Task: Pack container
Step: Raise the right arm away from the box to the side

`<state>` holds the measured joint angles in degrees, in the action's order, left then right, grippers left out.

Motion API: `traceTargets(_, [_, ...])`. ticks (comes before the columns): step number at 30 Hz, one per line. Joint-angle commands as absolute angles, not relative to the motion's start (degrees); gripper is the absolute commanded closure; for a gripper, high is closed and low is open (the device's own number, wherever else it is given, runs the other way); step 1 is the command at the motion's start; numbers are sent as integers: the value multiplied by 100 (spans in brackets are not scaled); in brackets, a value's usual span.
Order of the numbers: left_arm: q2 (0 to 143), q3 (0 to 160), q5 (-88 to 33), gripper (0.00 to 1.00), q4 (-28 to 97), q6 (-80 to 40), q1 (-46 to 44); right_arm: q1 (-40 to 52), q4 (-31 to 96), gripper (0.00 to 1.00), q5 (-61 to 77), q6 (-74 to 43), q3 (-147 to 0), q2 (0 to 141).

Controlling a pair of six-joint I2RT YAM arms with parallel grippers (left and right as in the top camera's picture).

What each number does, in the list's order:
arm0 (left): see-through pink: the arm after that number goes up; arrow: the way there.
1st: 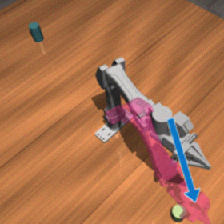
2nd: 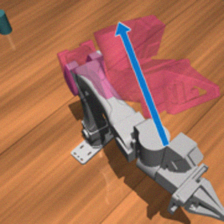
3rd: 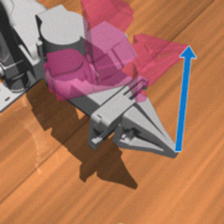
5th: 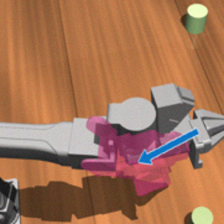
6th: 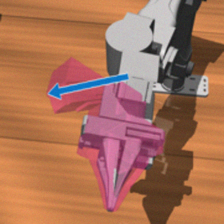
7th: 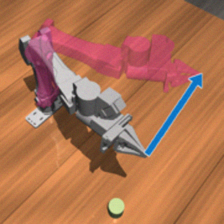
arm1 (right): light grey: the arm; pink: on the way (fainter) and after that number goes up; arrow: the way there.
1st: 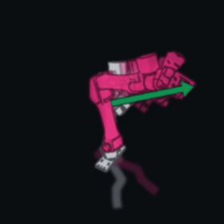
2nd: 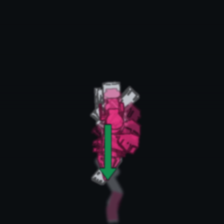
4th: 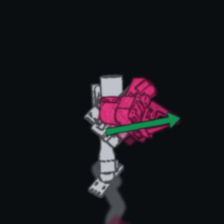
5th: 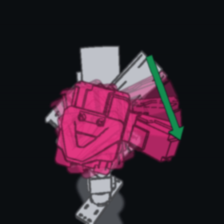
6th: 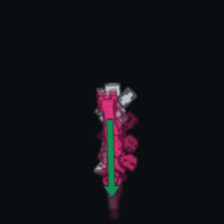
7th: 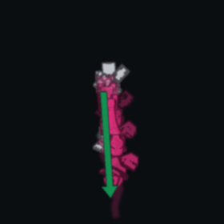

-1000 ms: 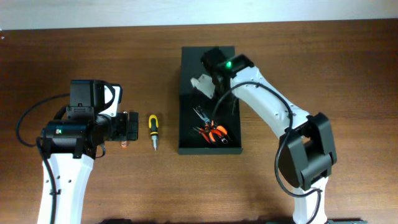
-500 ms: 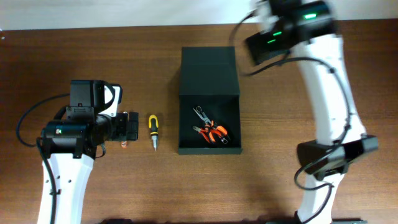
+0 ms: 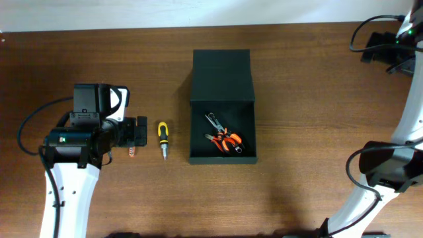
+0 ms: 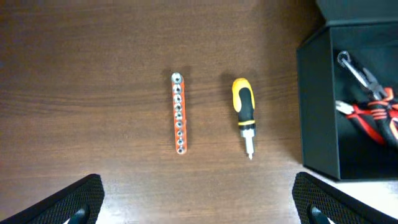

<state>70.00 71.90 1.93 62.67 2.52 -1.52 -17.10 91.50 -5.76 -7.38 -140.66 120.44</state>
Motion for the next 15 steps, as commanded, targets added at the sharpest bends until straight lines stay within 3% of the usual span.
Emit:
traceTargets(1, [7006, 7286, -110, 1, 6235, 215, -143, -1621, 8932, 1, -454, -823, -13325, 12103])
traceTargets(9, [7100, 7286, -637, 1, 5909, 215, -143, -1614, 8737, 1, -451, -825, -12525, 12114])
traceTargets(15, [8053, 7293, -799, 1, 5922, -178, -150, -1614, 8737, 1, -410, -829, -12525, 12114])
